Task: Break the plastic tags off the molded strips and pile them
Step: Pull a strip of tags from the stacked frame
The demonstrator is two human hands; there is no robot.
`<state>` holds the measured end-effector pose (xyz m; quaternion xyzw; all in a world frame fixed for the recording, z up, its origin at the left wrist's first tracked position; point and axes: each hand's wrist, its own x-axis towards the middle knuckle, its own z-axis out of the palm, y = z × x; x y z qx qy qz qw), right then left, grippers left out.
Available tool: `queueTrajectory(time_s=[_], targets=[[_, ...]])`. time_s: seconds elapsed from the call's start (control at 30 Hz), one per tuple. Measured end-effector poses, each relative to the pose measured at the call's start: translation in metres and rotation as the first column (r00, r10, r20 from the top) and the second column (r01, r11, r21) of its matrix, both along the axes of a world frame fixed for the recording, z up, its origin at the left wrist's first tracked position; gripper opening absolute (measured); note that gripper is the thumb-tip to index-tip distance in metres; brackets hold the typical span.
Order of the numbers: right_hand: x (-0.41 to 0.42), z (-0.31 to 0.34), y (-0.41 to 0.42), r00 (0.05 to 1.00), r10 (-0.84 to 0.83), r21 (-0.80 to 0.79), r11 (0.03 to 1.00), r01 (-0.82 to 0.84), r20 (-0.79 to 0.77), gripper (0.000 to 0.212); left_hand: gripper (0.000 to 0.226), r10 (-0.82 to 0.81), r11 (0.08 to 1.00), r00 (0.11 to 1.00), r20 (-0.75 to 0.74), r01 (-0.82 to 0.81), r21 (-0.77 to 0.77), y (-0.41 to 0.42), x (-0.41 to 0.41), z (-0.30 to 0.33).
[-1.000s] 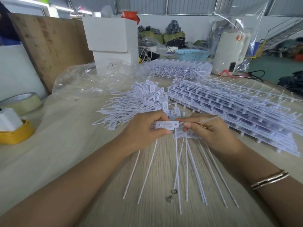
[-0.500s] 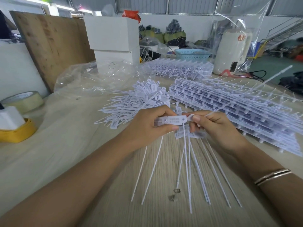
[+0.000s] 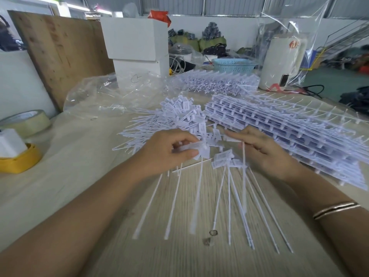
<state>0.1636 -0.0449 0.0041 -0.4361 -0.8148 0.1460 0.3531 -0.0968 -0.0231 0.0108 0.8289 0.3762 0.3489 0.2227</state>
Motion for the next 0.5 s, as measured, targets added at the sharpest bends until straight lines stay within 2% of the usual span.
queueTrajectory(time_s=[0.1, 0.13, 0.2, 0.27, 0.4, 0.5], targets=[[-0.002, -0.005, 0.003, 0.978, 0.092, -0.002, 0.996, -0.093, 0.186, 0.052, 0.022, 0.009, 0.999, 0.999, -0.033, -0.007, 0.049, -0.003, 0.008, -0.005], [-0.001, -0.007, 0.003, 0.975, 0.093, 0.014, 0.995, -0.097, 0.202, 0.050, 0.022, 0.015, 0.998, 0.999, -0.037, -0.013, 0.061, -0.004, 0.010, -0.006], [-0.001, -0.007, 0.002, 0.989, 0.050, 0.054, 0.997, -0.058, 0.139, 0.050, 0.025, 0.053, 0.996, 0.998, -0.043, -0.049, 0.074, -0.007, 0.014, -0.007], [-0.003, -0.004, 0.000, 0.994, 0.018, 0.170, 0.985, -0.036, 0.109, 0.051, 0.030, 0.097, 0.991, 0.994, -0.052, -0.092, 0.093, -0.008, 0.017, -0.009], [-0.021, -0.004, -0.004, 0.952, -0.042, 0.456, 0.883, -0.107, 0.303, 0.040, 0.042, 0.127, 0.982, 0.991, -0.035, -0.121, 0.143, -0.012, 0.022, -0.011], [-0.029, -0.007, -0.001, 0.931, -0.088, 0.506, 0.855, -0.111, 0.354, 0.034, 0.040, 0.086, 0.985, 0.996, -0.028, -0.081, 0.156, -0.016, 0.027, -0.012]])
